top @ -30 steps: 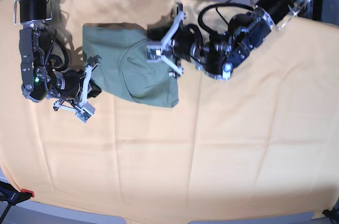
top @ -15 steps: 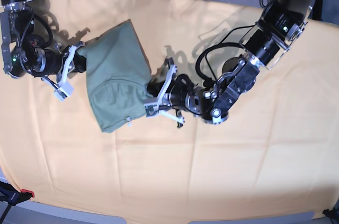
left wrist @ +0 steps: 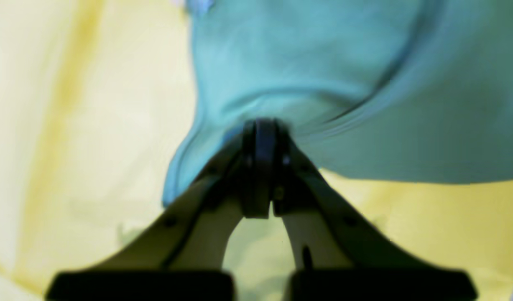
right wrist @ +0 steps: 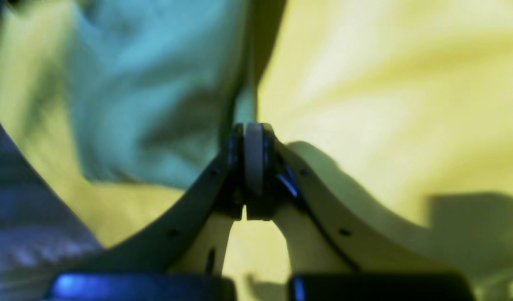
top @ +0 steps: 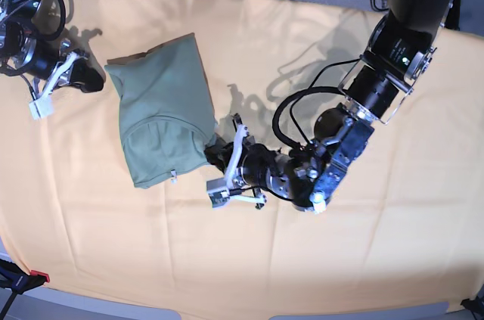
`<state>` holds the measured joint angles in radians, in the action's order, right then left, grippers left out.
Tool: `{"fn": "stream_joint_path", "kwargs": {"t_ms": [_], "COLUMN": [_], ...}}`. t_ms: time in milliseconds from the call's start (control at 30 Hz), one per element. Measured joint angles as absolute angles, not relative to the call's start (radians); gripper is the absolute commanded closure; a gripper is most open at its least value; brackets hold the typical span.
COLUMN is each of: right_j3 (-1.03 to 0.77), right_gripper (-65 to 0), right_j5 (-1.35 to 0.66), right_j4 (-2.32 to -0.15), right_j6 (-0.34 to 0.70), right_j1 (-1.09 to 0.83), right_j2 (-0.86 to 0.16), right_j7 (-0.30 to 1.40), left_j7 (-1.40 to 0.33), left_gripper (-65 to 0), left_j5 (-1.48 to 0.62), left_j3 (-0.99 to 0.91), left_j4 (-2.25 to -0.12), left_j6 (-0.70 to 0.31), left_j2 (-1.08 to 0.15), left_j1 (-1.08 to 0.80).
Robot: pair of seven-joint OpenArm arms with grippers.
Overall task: Fold the T-shirt properly
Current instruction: 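Open both grippers and lift them off the folded shirt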
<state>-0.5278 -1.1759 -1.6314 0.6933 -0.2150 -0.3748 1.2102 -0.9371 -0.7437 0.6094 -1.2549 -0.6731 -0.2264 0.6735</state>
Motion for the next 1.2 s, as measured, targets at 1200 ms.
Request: {"fn": "stream_joint_path", "kwargs": {"t_ms": [1200], "right_j3": [-0.516], "right_gripper": [0.0], "right_j5": [-1.467], "right_j4": [-1.665], "right_j6": [0.696], "right_j1": [-0.245], "right_j2": [-0.302], "right_j7": [1.385], "left_j7": [-1.393], "left_gripper": [0.0], "left_j5": [-1.459], "left_j3": [0.049], "left_j4": [-1.318], "left_j6": [-0.69], "left_j2": [-0.436], "left_j1": [0.429]}}
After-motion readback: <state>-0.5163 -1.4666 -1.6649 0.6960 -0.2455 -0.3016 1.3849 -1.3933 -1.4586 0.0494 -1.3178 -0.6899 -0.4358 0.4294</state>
